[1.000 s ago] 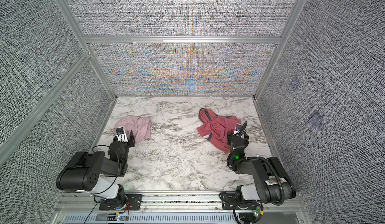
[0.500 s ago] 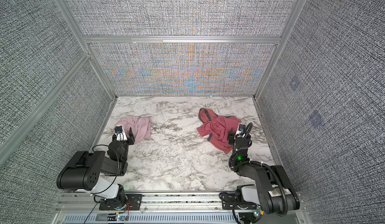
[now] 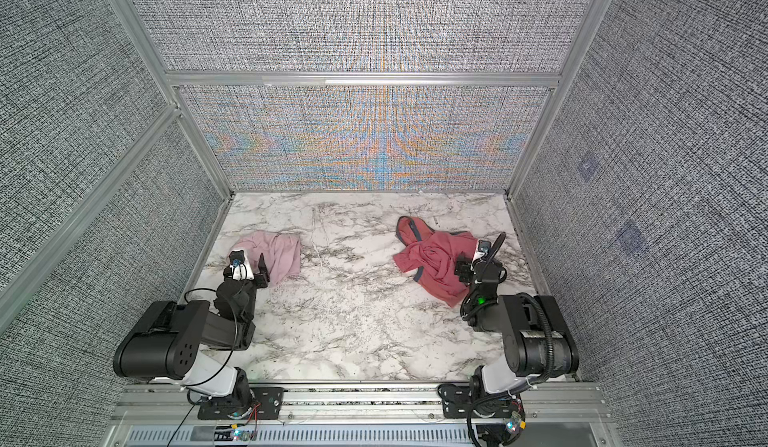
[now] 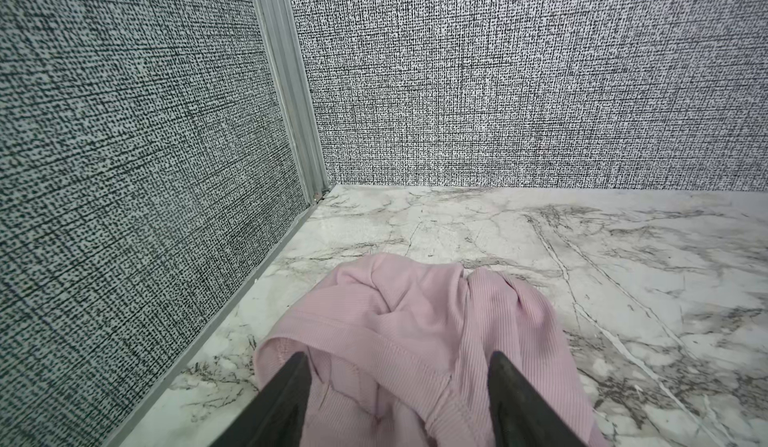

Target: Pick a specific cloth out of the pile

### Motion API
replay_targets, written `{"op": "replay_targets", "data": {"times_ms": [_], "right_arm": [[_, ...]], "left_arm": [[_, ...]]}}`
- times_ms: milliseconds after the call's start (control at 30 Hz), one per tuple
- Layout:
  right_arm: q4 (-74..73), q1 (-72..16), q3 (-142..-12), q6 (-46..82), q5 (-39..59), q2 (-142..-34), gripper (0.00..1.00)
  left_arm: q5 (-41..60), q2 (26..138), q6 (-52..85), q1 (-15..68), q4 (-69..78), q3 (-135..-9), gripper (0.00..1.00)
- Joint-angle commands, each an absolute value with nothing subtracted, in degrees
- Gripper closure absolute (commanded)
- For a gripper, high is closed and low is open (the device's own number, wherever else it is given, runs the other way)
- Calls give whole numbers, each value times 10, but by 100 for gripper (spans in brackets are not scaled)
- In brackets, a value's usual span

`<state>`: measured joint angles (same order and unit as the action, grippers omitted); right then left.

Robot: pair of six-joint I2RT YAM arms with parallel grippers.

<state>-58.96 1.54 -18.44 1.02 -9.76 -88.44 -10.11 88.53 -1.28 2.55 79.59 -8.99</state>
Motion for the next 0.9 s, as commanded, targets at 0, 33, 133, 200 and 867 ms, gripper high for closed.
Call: {"op": "replay_targets", "data": {"times_ms": [0,33,133,200,867], "right_arm": [[-582,17,-187,18,-56,-886,4],[-583,17,-187,19,-56,-886,1],[-582,17,-187,19,-56,-886,1],[-583,17,-187,19,-56,-885,1],[-584,17,-186,19,-56,-885,1]], "left_arm": [[-96,883,-11,25,788,-94,21],[-96,884,-12,25,789,-93,18],[-95,883,-11,25,788,-93,9],[-95,883,-12,25,788,-93,6],[-94,884,-13,25,789,-94,1]]}}
